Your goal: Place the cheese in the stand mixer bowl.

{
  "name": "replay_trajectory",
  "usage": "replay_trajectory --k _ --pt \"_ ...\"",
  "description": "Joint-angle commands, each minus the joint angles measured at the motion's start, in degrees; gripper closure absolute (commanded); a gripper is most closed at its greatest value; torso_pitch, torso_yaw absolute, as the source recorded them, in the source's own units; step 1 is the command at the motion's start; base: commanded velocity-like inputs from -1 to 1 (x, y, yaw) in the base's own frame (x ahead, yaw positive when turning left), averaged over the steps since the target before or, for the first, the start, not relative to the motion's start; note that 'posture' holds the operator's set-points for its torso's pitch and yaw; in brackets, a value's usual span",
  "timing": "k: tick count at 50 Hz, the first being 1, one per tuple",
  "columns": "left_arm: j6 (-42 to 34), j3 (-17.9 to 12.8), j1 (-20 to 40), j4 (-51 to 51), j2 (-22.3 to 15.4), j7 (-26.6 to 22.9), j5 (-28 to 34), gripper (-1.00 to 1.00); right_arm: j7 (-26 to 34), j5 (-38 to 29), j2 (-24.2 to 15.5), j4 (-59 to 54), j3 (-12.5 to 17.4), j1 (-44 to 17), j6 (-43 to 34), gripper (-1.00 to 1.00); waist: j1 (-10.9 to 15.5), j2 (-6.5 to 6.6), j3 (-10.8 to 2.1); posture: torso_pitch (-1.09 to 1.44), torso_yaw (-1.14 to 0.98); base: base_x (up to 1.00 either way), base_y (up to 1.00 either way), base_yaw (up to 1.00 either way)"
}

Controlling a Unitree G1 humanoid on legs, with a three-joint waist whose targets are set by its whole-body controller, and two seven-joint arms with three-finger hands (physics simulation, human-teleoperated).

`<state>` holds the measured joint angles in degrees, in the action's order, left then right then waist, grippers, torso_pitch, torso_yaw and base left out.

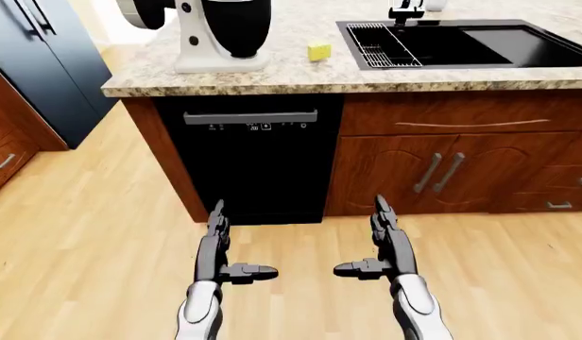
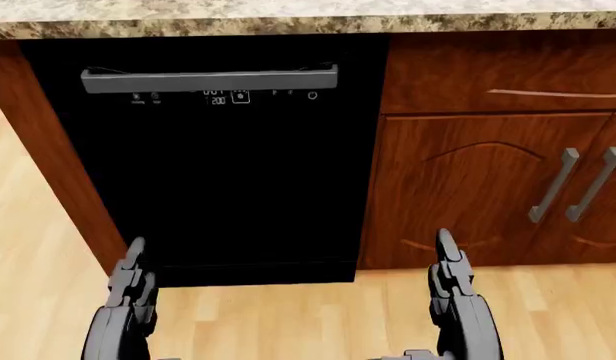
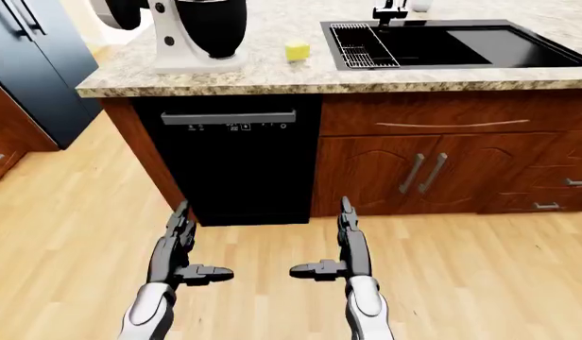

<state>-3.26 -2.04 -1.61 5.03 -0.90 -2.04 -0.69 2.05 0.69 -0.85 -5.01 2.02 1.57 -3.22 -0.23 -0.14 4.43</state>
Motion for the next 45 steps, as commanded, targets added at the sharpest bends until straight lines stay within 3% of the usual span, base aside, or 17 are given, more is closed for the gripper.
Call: replay_trajectory --k 1,3,4,5,7,8,21,28,42,43,45 --pt "2.0 -0.2 1.9 -6.5 -0.5 -0.1 -0.2 -1.0 0.1 0.1 -0.1 5.6 -0.3 -2.2 2.6 -1.0 -0.1 -0.45 -0.05 0.0 0.0 0.0 0.0 0.0" --pt "0.9 -0.1 1.9 -8.1 -0.5 -0.2 0.1 -1.0 0.0 -0.2 -0.2 6.4 -0.3 -2.4 2.2 -1.0 0.5 -0.04 -3.62 0.0 0.0 0.0 0.0 0.0" --pt "0.5 -0.1 1.9 -8.5 -0.4 -0.2 0.1 -1.0 0.0 -0.2 -0.2 6.3 -0.2 -2.5 2.5 -1.0 0.5 -0.03 -3.0 0.0 0.0 0.0 0.0 0.0" --pt "0.5 -0.2 2.1 -8.5 -0.4 -0.3 0.2 -1.0 0.0 -0.2 -0.2 6.9 -0.3 -2.3 2.7 -1.0 0.3 -0.45 -1.07 0.0 0.0 0.0 0.0 0.0" --pt "-0.1 -0.2 2.3 -9.0 -0.4 -0.3 0.4 -1.0 -0.1 -0.5 -0.1 7.7 -0.5 -2.4 2.7 -1.0 0.5 -0.39 -4.0 0.0 0.0 0.0 0.0 0.0" --pt "-0.8 -0.2 2.5 -9.7 -0.5 -0.3 0.5 -1.0 -0.1 -0.7 -0.1 8.0 -0.6 -2.8 2.6 -1.0 0.5 -0.36 -4.33 0.0 0.0 0.0 0.0 0.0" --pt "-13.7 -1.4 5.2 -25.5 -1.3 -0.3 0.8 -1.0 0.2 -3.9 -0.7 21.2 -0.8 -5.8 -7.7 -1.0 0.5 -0.11 -5.29 0.0 0.0 0.0 0.0 0.0" --pt "-24.2 -2.2 9.5 -35.5 -2.1 -0.3 0.1 -1.0 0.8 -5.5 -1.5 28.2 0.0 -9.2 -15.0 -1.0 0.5 -0.1 -5.36 0.0 0.0 0.0 0.0 0.0" --pt "-24.0 -1.6 9.1 -37.2 -1.9 -0.6 0.7 -1.0 1.1 -6.8 -1.1 32.2 -0.3 -9.3 -16.5 -1.0 0.5 -0.08 -4.43 0.0 0.0 0.01 0.0 0.0" --pt "-26.1 -1.8 9.8 -38.6 -2.0 -0.6 0.6 -1.0 1.1 -6.8 -1.2 32.1 -0.3 -9.4 -16.4 -1.0 0.5 0.24 -5.21 0.0 0.0 0.06 0.0 0.0" --pt "-25.7 -1.9 9.6 -38.5 -2.0 -0.6 0.6 -1.0 1.0 -6.8 -1.1 31.9 -0.3 -9.2 -16.0 -1.0 0.4 0.38 -3.9 0.0 0.0 0.06 0.0 0.0"
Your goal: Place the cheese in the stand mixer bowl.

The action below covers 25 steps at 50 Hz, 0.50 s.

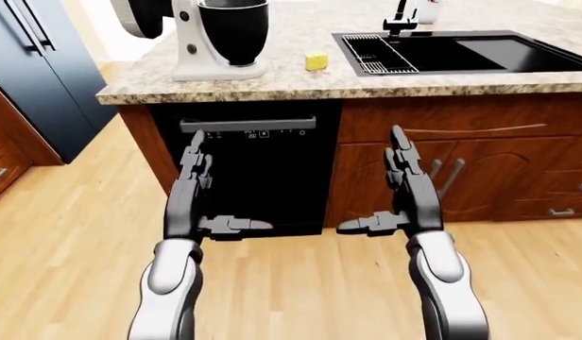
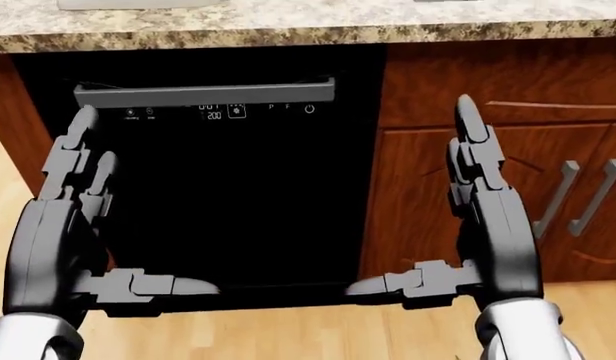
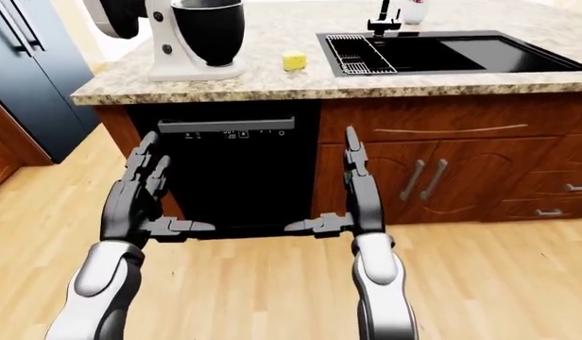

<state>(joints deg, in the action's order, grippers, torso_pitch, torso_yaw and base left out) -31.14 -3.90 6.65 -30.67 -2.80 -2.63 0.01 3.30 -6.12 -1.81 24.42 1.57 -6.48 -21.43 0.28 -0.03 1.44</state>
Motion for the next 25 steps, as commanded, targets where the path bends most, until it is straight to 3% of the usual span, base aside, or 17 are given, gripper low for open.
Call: replay_trajectory --k 1,8,11,14,19,21,23,24,25 --pt "2.2 0.0 1.3 -2.7 -0.1 0.0 0.0 -1.0 -0.3 0.1 -0.1 2.5 0.1 -1.1 2.3 -1.0 -0.1 0.26 -0.82 0.0 0.0 0.06 0.0 0.0" --pt "2.2 0.0 1.0 -3.1 -0.1 -0.2 0.1 -1.0 0.2 0.8 -0.1 2.4 0.0 -0.9 2.9 -1.0 -0.3 0.22 -0.47 0.0 0.0 0.07 0.0 0.0" --pt "5.2 0.0 -0.3 -1.5 0.0 -0.4 0.3 -1.0 -0.2 0.2 -0.1 2.0 -0.2 -1.2 2.1 -1.0 -0.2 1.28 -0.09 0.0 0.0 0.09 0.0 0.0" --pt "2.4 -0.4 0.8 -3.3 -0.2 -0.4 0.1 -1.0 -0.3 -0.2 -0.2 2.8 -0.1 -1.2 1.5 -1.0 -0.1 2.54 0.17 0.0 0.0 0.08 0.0 0.0" --pt "2.5 -0.4 0.6 -3.4 -0.2 -0.4 0.1 -1.0 -0.2 -0.1 -0.3 2.5 0.2 -1.1 1.8 -1.0 0.2 1.18 -0.24 0.0 0.0 0.08 0.0 0.0" --pt "2.6 -0.4 0.6 -3.2 -0.2 -0.4 0.1 -1.0 -0.3 -0.1 -0.3 2.2 0.3 -1.1 2.0 -1.0 0.2 -0.47 -0.43 0.0 0.0 0.09 0.0 0.0" --pt "4.8 -0.1 -0.3 -2.0 0.0 -0.5 0.3 -1.0 -0.2 -0.3 -0.3 2.4 0.2 -1.2 1.6 -1.0 0.3 -3.28 -0.62 0.0 0.0 0.09 0.0 0.0" --pt "3.5 -0.3 0.3 -2.6 -0.1 -0.5 0.2 -1.0 -0.3 -0.4 -0.3 2.5 0.2 -1.1 1.6 -1.0 0.0 -1.41 -0.16 0.0 0.0 0.09 0.0 0.0" --pt "3.1 -0.3 0.4 -3.0 -0.2 -0.5 0.3 -1.0 -0.3 -0.4 -0.4 2.7 0.4 -1.0 1.6 -1.0 -0.3 -1.71 -0.06 0.0 0.0 0.08 0.0 0.0"
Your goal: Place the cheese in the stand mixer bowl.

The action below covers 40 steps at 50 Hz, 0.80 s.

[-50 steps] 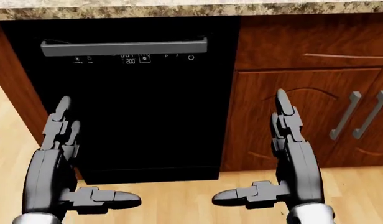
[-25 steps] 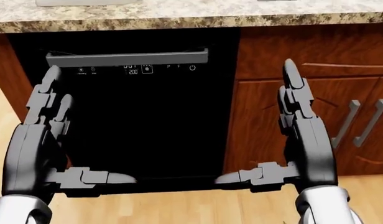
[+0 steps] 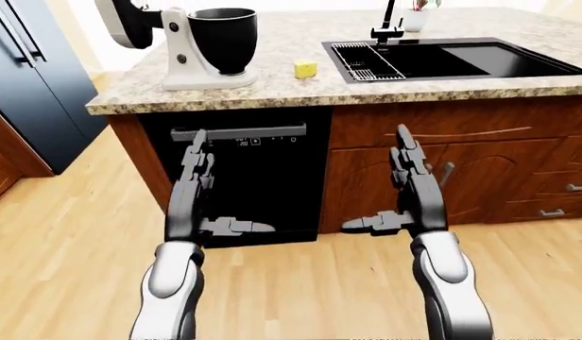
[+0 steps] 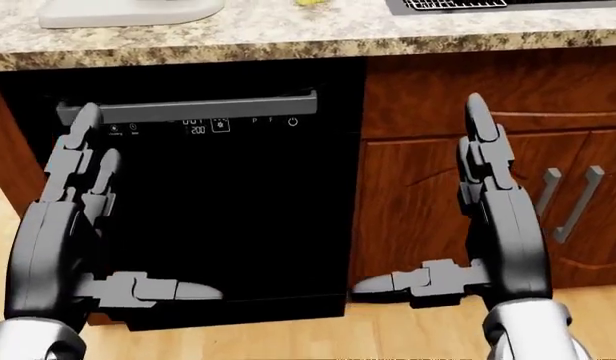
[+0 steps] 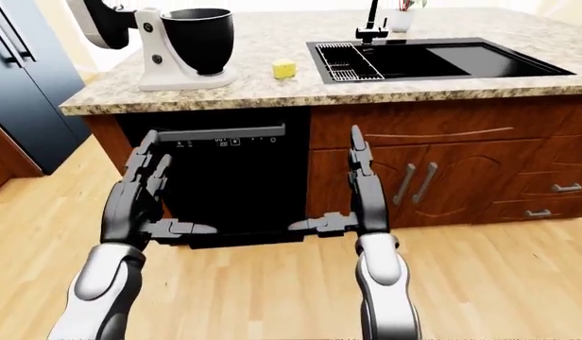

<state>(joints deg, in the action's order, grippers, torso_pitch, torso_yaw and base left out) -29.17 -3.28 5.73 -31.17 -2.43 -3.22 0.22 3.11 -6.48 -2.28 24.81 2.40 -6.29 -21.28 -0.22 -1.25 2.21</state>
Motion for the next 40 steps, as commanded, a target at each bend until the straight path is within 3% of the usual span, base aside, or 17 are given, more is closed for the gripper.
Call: replay_trajectory --k 1,4,8,11,12,14,19,21,22,23,25,27,30,31,32,34,40 --pt "1.0 -1.0 1.4 -2.5 -0.5 0.1 0.0 -1.0 -0.4 -0.1 0.2 2.4 -0.3 -1.2 1.3 -1.0 0.3 -0.91 -0.81 0.0 0.0 0.09 0.0 0.0" --pt "1.4 -0.7 1.1 -2.4 -0.4 0.1 0.2 -1.0 -0.4 0.1 0.1 2.0 -0.1 -1.2 1.4 -1.0 0.3 -0.24 -0.94 0.0 0.0 0.09 0.0 0.0" --pt "1.6 -0.7 1.1 -2.1 -0.4 0.1 0.3 -1.0 -0.6 0.3 0.1 1.7 0.0 -1.0 1.9 -1.0 0.2 2.06 -0.24 0.0 0.0 0.08 0.0 0.0" --pt "1.9 -0.7 1.0 -1.7 -0.4 -0.1 0.3 -1.0 -0.8 0.4 0.1 1.6 0.0 -0.8 1.9 -1.0 0.1 6.8 -1.68 0.0 0.0 0.08 0.0 0.0" --pt "3.2 -0.6 0.3 -1.0 -0.3 -0.1 0.4 -1.0 -0.8 0.4 0.2 1.3 -0.1 -0.7 2.1 -1.0 0.7 4.25 -1.18 0.0 0.0 0.09 0.0 0.0" --pt "2.2 -0.7 0.7 -1.7 -0.4 -0.1 0.4 -1.0 -1.0 0.4 0.2 1.3 -0.1 -0.7 1.9 -1.0 0.7 4.93 -0.9 0.0 0.0 0.09 0.0 0.0" --pt "2.5 -0.8 0.5 -1.5 -0.3 -0.2 0.3 -1.0 -1.1 0.8 0.2 1.2 0.0 -0.3 2.9 -1.0 0.7 2.11 -0.56 0.0 0.0 0.02 0.0 0.0" --pt "2.8 -0.8 0.4 -1.4 -0.3 -0.1 0.4 -1.0 -1.0 0.8 0.2 1.0 -0.1 -0.2 3.2 -1.0 1.3 0.13 -1.49 0.0 0.0 0.0 0.0 0.13" --pt "2.7 -0.8 0.3 -1.5 -0.3 -0.2 0.4 -1.0 -1.0 0.9 0.2 1.1 -0.1 -0.1 3.3 -1.0 0.9 -2.38 -1.73 0.0 0.0 0.0 0.0 0.25" --pt "2.7 -0.8 0.2 -1.5 -0.3 -0.1 0.4 -1.0 -1.0 0.8 0.2 1.0 -0.2 0.0 3.4 -1.0 0.5 0.17 -0.95 0.0 0.0 0.0 0.0 0.25" --pt "2.6 -0.8 0.2 -1.7 -0.3 -0.1 0.4 -1.0 -1.0 0.8 0.2 1.2 -0.2 0.2 3.5 -1.0 0.6 -0.12 -1.34 0.0 0.0 0.0 0.0 0.25" --pt "2.8 -0.8 0.2 -1.5 -0.3 -0.1 0.4 -1.0 -0.9 0.8 0.2 1.3 -0.1 0.2 3.5 -1.0 0.8 0.99 -1.67 0.0 0.0 0.0 0.0 0.3" --pt "2.8 -0.8 0.1 -1.5 -0.3 -0.1 0.4 -1.0 -0.9 0.8 0.3 1.2 -0.2 0.2 3.7 -1.0 0.5 4.03 -1.26 0.0 0.0 0.0 0.0 0.43" --pt "2.9 -0.9 0.1 -1.5 -0.3 -0.1 0.4 -1.0 -0.9 0.8 0.3 1.2 -0.2 0.2 3.7 -1.0 0.6 5.84 -1.79 0.0 0.0 0.0 0.0 0.49" --pt "2.9 -1.0 0.2 -1.5 -0.3 -0.2 0.3 -1.0 -1.0 0.8 0.3 1.2 -0.2 0.2 3.6 -1.0 1.1 4.41 -1.5 0.0 0.0 0.0 0.0 0.49" --pt "2.8 -0.9 0.1 -1.7 -0.3 -0.1 0.4 -1.0 -1.0 0.7 0.3 1.1 -0.2 0.1 3.7 -1.0 1.2 4.71 -1.58 0.0 0.0 0.0 0.0 0.48" --pt "2.8 -1.1 0.1 -1.6 -0.4 -0.2 0.3 -1.0 -1.2 0.6 0.4 0.8 -0.3 0.2 3.8 -1.0 1.2 1.22 -1.05 0.0 0.0 0.0 0.0 0.49"
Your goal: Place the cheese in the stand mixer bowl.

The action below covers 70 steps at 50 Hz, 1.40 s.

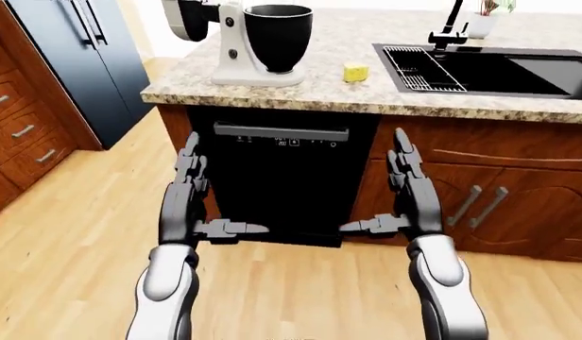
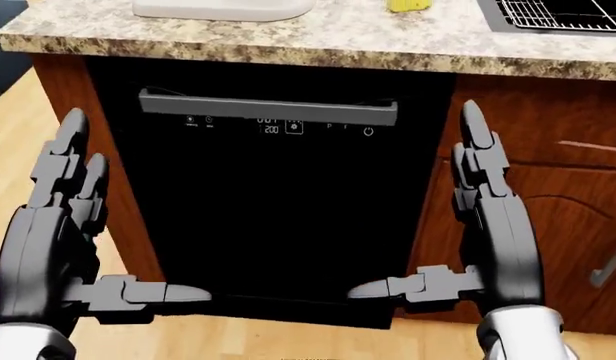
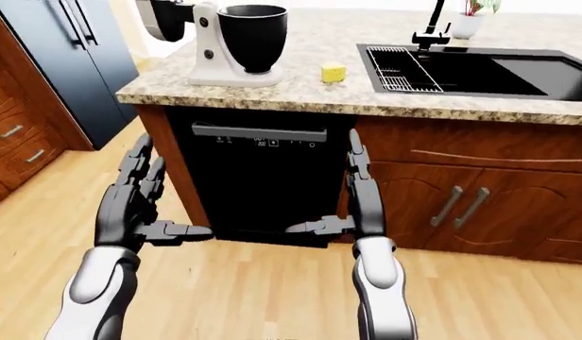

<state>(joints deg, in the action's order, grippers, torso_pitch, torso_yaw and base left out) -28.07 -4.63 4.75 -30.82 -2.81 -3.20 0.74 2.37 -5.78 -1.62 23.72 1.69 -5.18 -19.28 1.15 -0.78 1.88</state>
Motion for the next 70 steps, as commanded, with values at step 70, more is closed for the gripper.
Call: replay_trajectory --k 70 --pt "1.5 -0.1 1.0 -3.0 -0.2 -0.8 -0.1 -1.0 -1.1 0.4 -0.2 7.2 0.6 -0.2 0.1 -1.0 -1.6 2.73 0.22 0.0 0.0 0.09 0.0 0.09"
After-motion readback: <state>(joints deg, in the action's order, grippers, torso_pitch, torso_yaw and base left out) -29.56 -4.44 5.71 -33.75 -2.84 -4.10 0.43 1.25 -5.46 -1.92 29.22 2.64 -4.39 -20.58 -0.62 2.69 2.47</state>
